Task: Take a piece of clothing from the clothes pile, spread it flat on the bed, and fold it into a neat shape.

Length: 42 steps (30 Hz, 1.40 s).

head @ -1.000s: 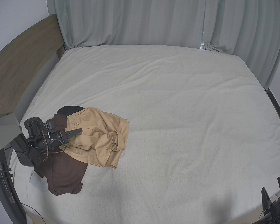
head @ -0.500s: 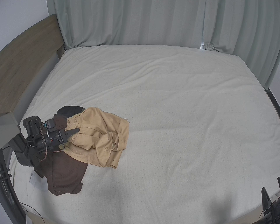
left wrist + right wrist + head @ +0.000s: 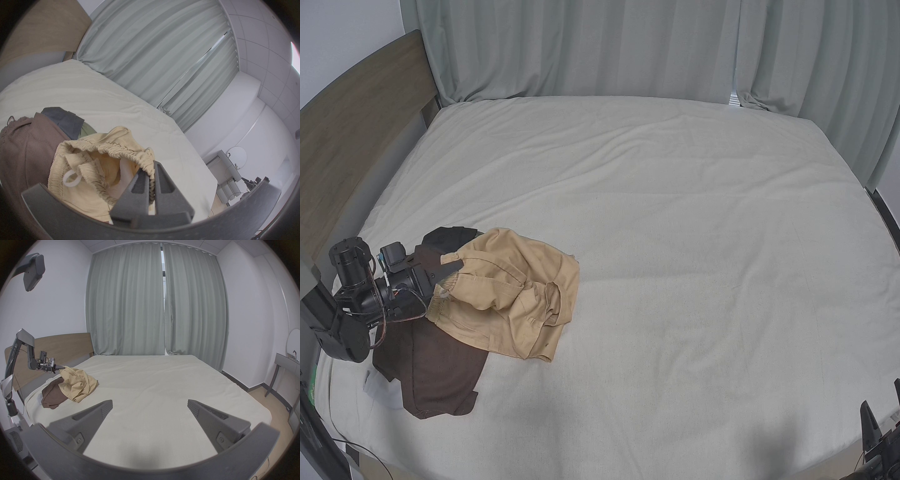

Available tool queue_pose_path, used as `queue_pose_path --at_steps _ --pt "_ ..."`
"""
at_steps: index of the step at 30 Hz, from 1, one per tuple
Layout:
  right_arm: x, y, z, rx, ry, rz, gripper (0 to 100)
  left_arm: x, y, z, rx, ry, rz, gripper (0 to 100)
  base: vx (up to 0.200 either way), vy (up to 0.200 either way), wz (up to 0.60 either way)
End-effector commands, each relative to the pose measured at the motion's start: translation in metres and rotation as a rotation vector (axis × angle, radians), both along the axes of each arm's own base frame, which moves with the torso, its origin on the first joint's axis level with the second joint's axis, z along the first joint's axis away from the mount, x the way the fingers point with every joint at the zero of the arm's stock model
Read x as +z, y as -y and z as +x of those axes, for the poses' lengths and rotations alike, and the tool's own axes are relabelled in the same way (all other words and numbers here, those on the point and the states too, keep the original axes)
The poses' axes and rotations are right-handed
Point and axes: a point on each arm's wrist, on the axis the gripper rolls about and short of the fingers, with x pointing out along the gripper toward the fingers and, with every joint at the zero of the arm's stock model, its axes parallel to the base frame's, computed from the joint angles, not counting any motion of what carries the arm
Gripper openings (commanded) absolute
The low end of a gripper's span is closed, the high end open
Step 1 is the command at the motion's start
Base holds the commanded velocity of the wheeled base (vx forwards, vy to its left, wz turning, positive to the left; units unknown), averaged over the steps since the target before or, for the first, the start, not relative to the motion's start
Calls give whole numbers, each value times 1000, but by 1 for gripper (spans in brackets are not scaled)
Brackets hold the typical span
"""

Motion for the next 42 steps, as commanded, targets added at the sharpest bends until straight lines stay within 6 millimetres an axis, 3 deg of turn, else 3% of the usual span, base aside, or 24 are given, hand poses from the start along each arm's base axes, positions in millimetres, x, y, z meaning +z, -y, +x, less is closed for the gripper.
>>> queue_pose_path --at_steps 1,11,20,26,32,42 --pt "-5 0 0 0 -1 1 100 13 2 -6 -8 51 12 0 0 0 0" --pt "-5 0 0 0 -1 2 100 27 21 -17 -49 119 10 0 0 0 0" --pt "-5 0 0 0 -1 2 100 21 26 -25 -22 102 2 0 0 0 0" --pt "-5 0 0 0 -1 1 100 32 43 -34 -8 65 -100 0 0 0 0" --pt "-5 0 0 0 -1 1 100 61 69 -45 11 58 -261 0 0 0 0" --pt "-5 0 0 0 -1 1 100 67 97 -54 -24 29 -318 0 0 0 0"
